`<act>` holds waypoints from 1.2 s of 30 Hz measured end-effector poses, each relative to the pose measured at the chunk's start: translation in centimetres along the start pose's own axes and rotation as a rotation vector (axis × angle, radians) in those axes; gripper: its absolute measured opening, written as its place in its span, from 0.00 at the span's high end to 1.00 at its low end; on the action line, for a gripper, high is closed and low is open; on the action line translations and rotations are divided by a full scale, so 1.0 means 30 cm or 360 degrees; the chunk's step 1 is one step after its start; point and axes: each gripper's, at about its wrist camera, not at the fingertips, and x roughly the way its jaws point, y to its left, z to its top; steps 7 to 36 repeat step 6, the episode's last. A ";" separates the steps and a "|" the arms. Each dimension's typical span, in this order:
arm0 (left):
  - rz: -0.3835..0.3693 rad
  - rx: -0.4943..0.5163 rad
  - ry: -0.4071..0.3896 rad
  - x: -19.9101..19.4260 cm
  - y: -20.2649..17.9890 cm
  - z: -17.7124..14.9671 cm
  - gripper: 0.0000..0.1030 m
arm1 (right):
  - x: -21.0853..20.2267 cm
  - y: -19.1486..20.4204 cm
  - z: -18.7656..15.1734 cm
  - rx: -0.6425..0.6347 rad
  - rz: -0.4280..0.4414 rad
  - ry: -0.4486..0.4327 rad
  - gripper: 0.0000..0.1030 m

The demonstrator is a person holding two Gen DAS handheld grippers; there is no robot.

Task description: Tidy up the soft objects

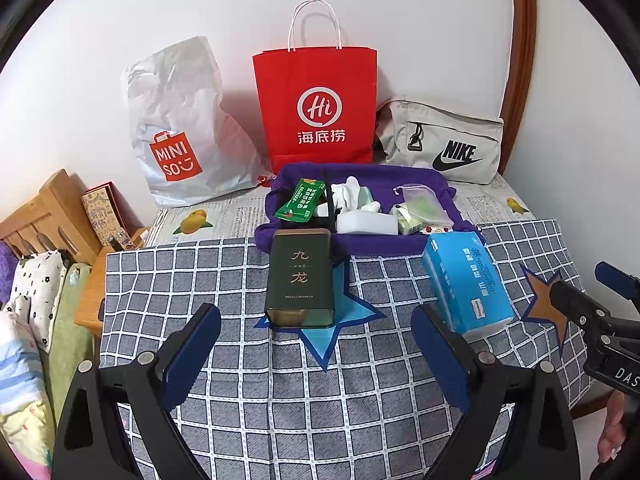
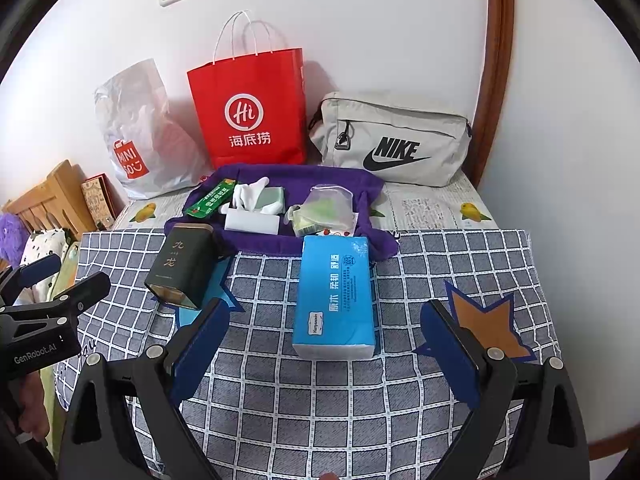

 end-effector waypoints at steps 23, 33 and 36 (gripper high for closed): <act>0.0006 0.0011 -0.0002 0.002 0.007 -0.003 0.06 | 0.004 -0.002 -0.001 -0.0003 0.0007 0.0003 0.07; 0.0006 0.0011 -0.0002 0.002 0.007 -0.003 0.06 | 0.004 -0.002 -0.001 -0.0003 0.0007 0.0003 0.07; 0.0006 0.0011 -0.0002 0.002 0.007 -0.003 0.06 | 0.004 -0.002 -0.001 -0.0003 0.0007 0.0003 0.07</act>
